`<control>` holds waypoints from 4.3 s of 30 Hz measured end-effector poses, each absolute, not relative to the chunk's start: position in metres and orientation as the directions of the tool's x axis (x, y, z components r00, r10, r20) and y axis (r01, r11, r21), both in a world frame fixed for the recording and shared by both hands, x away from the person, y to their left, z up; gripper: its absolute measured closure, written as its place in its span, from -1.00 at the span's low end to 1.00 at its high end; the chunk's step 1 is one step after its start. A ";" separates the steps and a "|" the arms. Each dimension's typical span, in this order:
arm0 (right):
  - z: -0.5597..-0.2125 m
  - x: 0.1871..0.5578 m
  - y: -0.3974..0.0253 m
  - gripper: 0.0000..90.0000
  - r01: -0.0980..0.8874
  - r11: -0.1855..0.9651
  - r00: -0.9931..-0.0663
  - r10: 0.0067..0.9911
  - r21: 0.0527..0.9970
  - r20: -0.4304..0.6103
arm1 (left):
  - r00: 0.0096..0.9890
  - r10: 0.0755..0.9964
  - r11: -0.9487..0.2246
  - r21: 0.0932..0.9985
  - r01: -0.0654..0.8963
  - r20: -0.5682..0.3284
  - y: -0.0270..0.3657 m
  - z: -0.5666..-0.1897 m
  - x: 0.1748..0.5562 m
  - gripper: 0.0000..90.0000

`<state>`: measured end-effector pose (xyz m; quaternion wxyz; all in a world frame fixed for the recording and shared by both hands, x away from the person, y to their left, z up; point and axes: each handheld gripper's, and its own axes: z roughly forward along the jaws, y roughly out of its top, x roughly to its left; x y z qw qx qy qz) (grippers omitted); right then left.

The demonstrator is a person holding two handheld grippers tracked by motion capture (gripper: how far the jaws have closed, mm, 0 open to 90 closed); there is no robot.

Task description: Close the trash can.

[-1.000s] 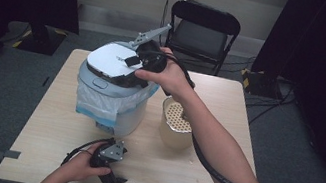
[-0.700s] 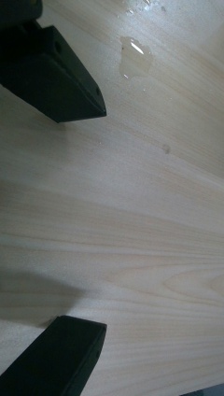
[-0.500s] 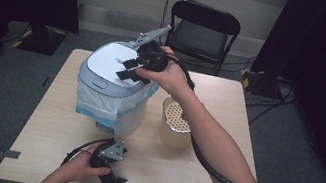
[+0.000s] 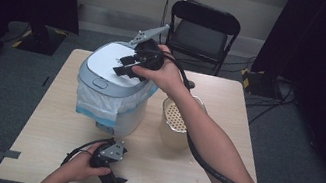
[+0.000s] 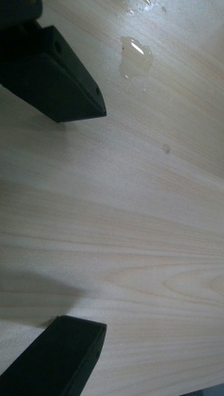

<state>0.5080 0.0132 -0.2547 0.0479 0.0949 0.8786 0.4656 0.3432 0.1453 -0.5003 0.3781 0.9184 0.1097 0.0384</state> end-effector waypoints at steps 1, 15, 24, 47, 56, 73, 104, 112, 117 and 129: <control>-0.255 0.508 0.014 0.17 0.122 0.550 -0.977 0.211 0.826 0.004 | 0.972 0.234 -0.688 0.706 0.166 -0.001 0.145 -0.500 0.343 -1.00; -0.257 0.509 0.019 0.21 0.113 0.560 -0.977 0.215 0.821 -0.012 | 0.972 0.234 -0.685 0.709 0.168 -0.004 0.145 -0.501 0.343 -1.00; -0.257 0.507 0.019 0.10 0.122 0.551 -0.974 0.225 0.826 -0.005 | 0.975 0.223 -0.678 0.717 0.162 -0.009 0.146 -0.502 0.343 -1.00; -0.239 0.489 -0.010 -0.65 0.140 0.545 -0.962 0.272 0.827 -0.016 | 0.974 0.225 -0.675 0.719 0.168 -0.016 0.145 -0.502 0.343 -1.00; -0.239 0.482 -0.030 -0.67 0.166 0.543 -0.959 0.285 0.823 0.005 | 0.974 0.225 -0.674 0.719 0.168 -0.017 0.145 -0.502 0.343 -1.00; -0.246 0.467 -0.059 -0.67 0.166 0.559 -0.958 0.287 0.812 -0.001 | 0.975 0.224 -0.677 0.718 0.163 -0.010 0.146 -0.502 0.343 -1.00; -0.283 0.448 -0.103 -0.67 0.187 0.568 -0.962 0.273 0.801 0.031 | 0.975 0.224 -0.677 0.718 0.163 -0.010 0.146 -0.502 0.343 -1.00; -0.294 0.445 -0.115 -0.67 0.209 0.559 -0.957 0.287 0.802 0.049 | 0.974 0.227 -0.674 0.720 0.163 -0.008 0.145 -0.502 0.343 -1.00; -0.299 0.441 -0.120 -0.67 0.213 0.554 -0.956 0.289 0.805 0.054 | 0.973 0.230 -0.666 0.728 0.163 -0.008 0.145 -0.503 0.343 -1.00; -0.319 0.434 -0.134 -0.67 0.239 0.542 -0.949 0.304 0.806 0.077 | 0.973 0.229 -0.670 0.725 0.162 -0.005 0.145 -0.503 0.343 -1.00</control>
